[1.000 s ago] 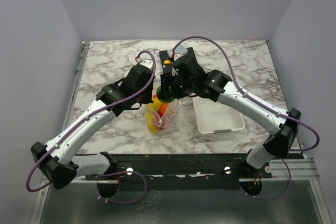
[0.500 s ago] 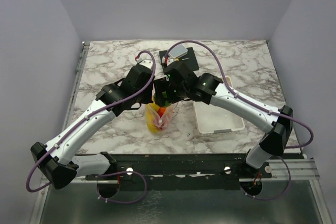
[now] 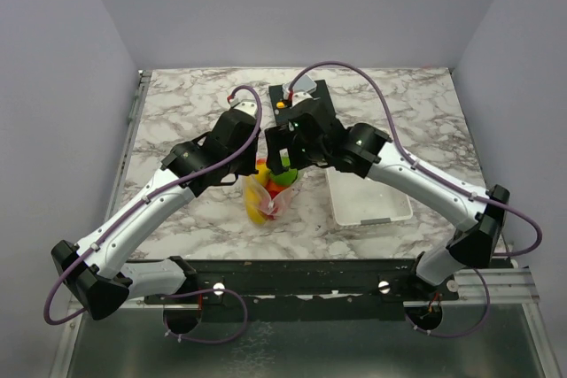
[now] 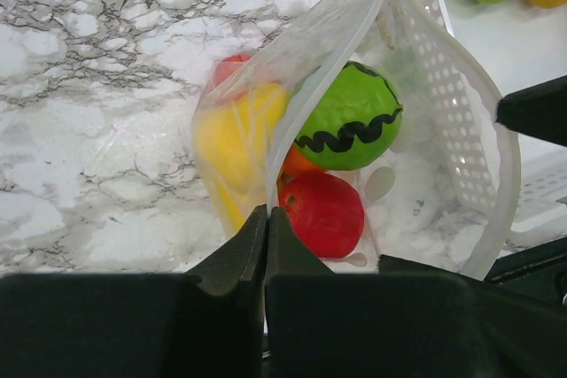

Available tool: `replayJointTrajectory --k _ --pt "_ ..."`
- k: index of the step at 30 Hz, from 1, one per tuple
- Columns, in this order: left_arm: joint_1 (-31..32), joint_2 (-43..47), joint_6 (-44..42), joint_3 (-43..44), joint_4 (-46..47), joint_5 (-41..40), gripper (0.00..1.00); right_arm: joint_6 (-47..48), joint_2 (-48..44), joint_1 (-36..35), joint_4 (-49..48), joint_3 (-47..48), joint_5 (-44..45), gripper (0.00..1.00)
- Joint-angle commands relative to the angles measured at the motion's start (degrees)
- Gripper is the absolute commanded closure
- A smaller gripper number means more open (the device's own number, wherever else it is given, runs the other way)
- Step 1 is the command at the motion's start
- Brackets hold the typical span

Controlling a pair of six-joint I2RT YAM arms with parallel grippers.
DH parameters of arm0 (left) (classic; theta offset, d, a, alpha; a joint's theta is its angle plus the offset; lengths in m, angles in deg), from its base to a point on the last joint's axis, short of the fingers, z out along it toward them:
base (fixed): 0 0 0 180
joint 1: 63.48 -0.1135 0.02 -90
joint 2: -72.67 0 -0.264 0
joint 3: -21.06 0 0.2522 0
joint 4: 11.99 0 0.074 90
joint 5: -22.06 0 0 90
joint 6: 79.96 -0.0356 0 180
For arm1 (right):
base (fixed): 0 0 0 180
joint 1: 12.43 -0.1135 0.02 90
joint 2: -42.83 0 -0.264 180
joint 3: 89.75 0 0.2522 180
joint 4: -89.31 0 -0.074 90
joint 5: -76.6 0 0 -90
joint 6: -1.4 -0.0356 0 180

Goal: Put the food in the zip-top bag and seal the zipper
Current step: Place the fake fruit in the zipper food storage bag, then pick up the fake fruit from the bin.

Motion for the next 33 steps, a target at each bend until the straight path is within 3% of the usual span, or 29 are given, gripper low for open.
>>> replayJointTrajectory --k 1,18,31,33 --pt "-0.20 1.10 0.40 -0.44 0.49 0.74 1.00 -0.37 -4.79 -0.48 -0.40 1.03 5.42 0.05" --pt "-0.18 0.58 0.39 -0.47 0.50 0.73 1.00 -6.12 -9.06 1.51 12.99 1.08 27.15 0.09" --pt "-0.16 0.26 0.31 -0.39 0.50 0.66 1.00 -2.88 -9.34 15.26 8.77 -8.32 19.52 0.08" --pt "-0.17 0.24 0.29 -0.39 0.49 0.56 1.00 -2.33 -8.92 16.94 7.57 -9.61 18.59 0.03"
